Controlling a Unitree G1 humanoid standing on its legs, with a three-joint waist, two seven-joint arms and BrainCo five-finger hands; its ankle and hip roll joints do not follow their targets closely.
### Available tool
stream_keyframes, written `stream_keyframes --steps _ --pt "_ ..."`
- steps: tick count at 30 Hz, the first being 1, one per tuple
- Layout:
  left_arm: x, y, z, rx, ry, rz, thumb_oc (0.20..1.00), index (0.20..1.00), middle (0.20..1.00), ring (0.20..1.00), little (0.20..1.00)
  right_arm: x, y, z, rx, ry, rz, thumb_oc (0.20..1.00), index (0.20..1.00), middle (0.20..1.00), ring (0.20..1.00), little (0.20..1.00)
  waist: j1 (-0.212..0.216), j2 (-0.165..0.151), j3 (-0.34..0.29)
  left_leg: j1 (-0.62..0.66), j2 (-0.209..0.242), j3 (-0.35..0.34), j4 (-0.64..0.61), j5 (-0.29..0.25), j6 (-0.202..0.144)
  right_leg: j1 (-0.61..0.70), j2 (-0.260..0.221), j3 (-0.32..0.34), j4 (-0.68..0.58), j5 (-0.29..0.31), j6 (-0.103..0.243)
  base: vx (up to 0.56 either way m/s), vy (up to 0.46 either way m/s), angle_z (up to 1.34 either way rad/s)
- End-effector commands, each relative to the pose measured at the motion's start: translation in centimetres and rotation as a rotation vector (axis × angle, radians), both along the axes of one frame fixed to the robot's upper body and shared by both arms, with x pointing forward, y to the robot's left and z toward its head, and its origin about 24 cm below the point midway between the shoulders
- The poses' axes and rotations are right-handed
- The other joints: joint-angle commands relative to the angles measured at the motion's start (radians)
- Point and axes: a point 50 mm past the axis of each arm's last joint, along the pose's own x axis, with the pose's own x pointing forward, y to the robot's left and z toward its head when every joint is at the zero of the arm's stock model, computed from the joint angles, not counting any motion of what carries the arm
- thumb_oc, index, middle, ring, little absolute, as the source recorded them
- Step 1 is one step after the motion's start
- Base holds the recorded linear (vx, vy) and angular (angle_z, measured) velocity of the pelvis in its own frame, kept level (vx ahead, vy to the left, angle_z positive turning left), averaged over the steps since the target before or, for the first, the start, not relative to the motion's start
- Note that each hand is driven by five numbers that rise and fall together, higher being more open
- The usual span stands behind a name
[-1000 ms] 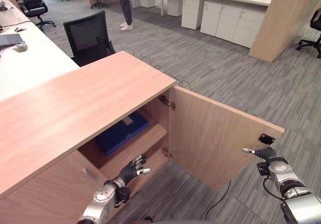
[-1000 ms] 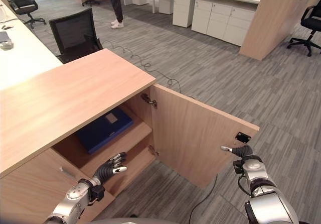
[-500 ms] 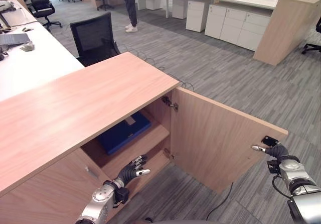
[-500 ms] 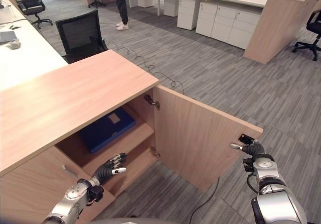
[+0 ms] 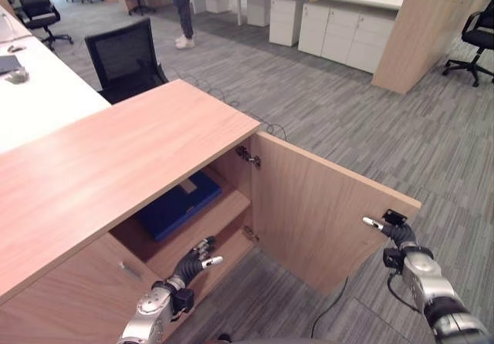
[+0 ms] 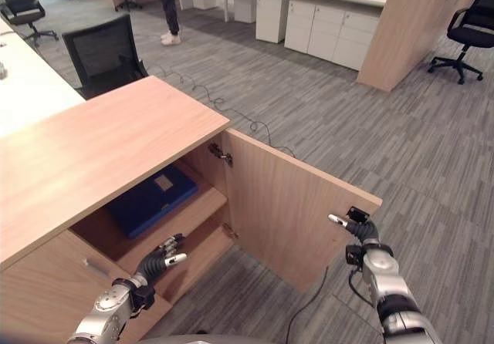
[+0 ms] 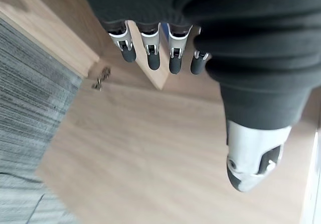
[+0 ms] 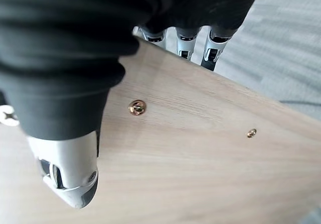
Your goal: Put the empty folder in the office cabinet
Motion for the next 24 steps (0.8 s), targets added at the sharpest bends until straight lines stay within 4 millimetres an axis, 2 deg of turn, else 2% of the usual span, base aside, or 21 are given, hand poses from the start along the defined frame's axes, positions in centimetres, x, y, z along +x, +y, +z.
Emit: stream_keyframes --steps 1,3,5,7,10,12,13,16,19,20,21,22,23,24 --pt "3.0 0.4 2.1 0.035 -0.117 0.010 1.000 1.000 1.000 1.000 1.000 5.9 7.1 5.0 0.062 -0.314 0.300 1.000 1.000 1.000 1.000 1.000 0.071 -0.032 0.034 -0.120 0.007 0.002 0.001 -0.008 -0.072 -0.002 -0.028 0.064 0.076 -0.074 0.076 -0.10 -0.072 0.66" --pt "3.1 0.7 2.2 0.022 -0.121 0.055 1.000 1.000 1.000 1.000 1.000 5.0 7.4 4.8 0.081 -0.320 0.306 1.000 1.000 1.000 1.000 1.000 0.081 -0.036 0.050 -0.142 0.003 -0.035 0.022 -0.012 -0.064 0.005 -0.026 0.038 0.092 -0.097 0.058 -0.14 -0.051 0.67" --pt "3.3 0.4 2.3 0.000 -0.129 0.071 1.000 1.000 1.000 1.000 1.000 4.6 8.1 4.8 0.076 -0.323 0.340 1.000 1.000 1.000 1.000 1.000 0.078 -0.045 0.075 -0.173 -0.008 -0.047 0.143 -0.068 -0.047 0.007 -0.029 0.024 0.127 -0.141 0.028 -0.21 0.009 1.02" --pt "3.2 0.5 2.2 -0.008 -0.128 0.092 1.000 1.000 1.000 1.000 1.000 4.3 9.0 5.0 0.056 -0.329 0.395 1.000 1.000 1.000 1.000 1.000 0.066 -0.050 0.080 -0.166 -0.014 -0.047 0.237 -0.104 -0.030 -0.003 -0.042 0.016 0.150 -0.139 0.004 -0.16 0.125 1.43" --pt "3.1 0.6 2.2 -0.031 -0.135 0.132 1.000 1.000 1.000 1.000 1.000 4.0 10.1 5.3 0.041 -0.334 0.462 1.000 1.000 1.000 1.000 1.000 0.043 -0.055 0.083 -0.124 0.003 -0.029 0.300 -0.153 -0.012 0.012 -0.084 -0.045 0.171 -0.141 -0.016 -0.09 0.160 0.58" --pt "3.2 0.4 2.2 -0.032 -0.134 0.131 1.000 1.000 1.000 1.000 1.000 3.5 10.2 4.8 0.049 -0.315 0.462 1.000 1.000 1.000 1.000 1.000 0.034 -0.046 0.077 -0.096 0.015 -0.021 0.271 -0.138 -0.006 0.023 -0.089 -0.072 0.172 -0.142 -0.015 0.03 0.191 0.65" --pt "2.5 0.8 2.0 -0.029 -0.125 0.147 1.000 1.000 1.000 1.000 1.000 2.5 10.7 3.5 0.069 -0.258 0.481 1.000 1.000 1.000 1.000 1.000 0.035 -0.039 0.043 -0.024 0.015 0.001 0.181 -0.139 -0.006 0.040 -0.094 -0.098 0.175 -0.131 0.001 0.07 0.294 0.91" --pt "2.6 1.3 2.2 -0.021 -0.132 0.160 1.000 1.000 1.000 1.000 1.000 1.8 11.3 2.2 0.101 -0.204 0.485 1.000 1.000 1.000 1.000 1.000 0.054 -0.054 0.040 -0.036 -0.001 -0.014 0.165 -0.136 -0.002 0.062 -0.127 -0.121 0.171 -0.118 0.014 0.01 0.186 0.81" --pt "2.5 1.7 2.4 0.023 -0.132 0.131 1.000 1.000 1.000 1.000 1.000 1.8 12.2 2.0 0.109 -0.195 0.519 1.000 1.000 1.000 1.000 1.000 0.078 -0.068 0.040 -0.023 -0.041 -0.032 0.153 -0.161 0.021 0.074 -0.181 -0.136 0.185 -0.107 0.030 -0.03 0.136 0.97" --pt "2.5 1.7 2.4 0.023 -0.133 0.130 1.000 1.000 1.000 1.000 1.000 1.8 12.2 2.1 0.109 -0.196 0.519 1.000 1.000 1.000 1.000 1.000 0.076 -0.069 0.038 -0.028 -0.044 -0.034 0.153 -0.157 0.023 0.071 -0.183 -0.138 0.183 -0.103 0.031 -0.03 0.126 1.31" --pt "2.5 1.7 2.5 0.034 -0.133 0.119 1.000 1.000 1.000 1.000 1.000 2.0 12.4 2.3 0.106 -0.204 0.532 1.000 1.000 1.000 1.000 1.000 0.080 -0.068 0.039 -0.027 -0.058 -0.045 0.150 -0.160 0.034 0.054 -0.212 -0.138 0.215 -0.090 0.031 0.00 0.193 1.39" --pt "2.7 1.6 2.5 0.044 -0.131 0.102 1.000 1.000 1.000 1.000 1.000 2.4 13.0 3.0 0.107 -0.238 0.547 1.000 1.000 1.000 1.000 1.000 0.070 -0.065 0.053 -0.024 -0.093 -0.084 0.145 -0.168 0.050 0.011 -0.271 -0.097 0.288 -0.036 0.046 -0.01 0.249 1.19" --pt "2.9 1.6 2.6 0.040 -0.136 0.101 1.000 1.000 1.000 1.000 1.000 2.7 13.4 3.2 0.106 -0.244 0.559 1.000 1.000 1.000 1.000 1.000 0.057 -0.064 0.060 -0.018 -0.104 -0.099 0.138 -0.167 0.054 -0.023 -0.280 -0.036 0.315 -0.005 0.054 -0.03 0.218 1.00" --pt "3.1 1.4 2.6 0.041 -0.139 0.094 1.000 1.000 1.000 1.000 1.000 2.8 13.5 3.2 0.109 -0.249 0.562 1.000 1.000 1.000 1.000 1.000 0.043 -0.065 0.066 -0.012 -0.115 -0.115 0.122 -0.162 0.058 -0.057 -0.265 0.059 0.329 0.035 0.064 -0.05 0.132 0.82"
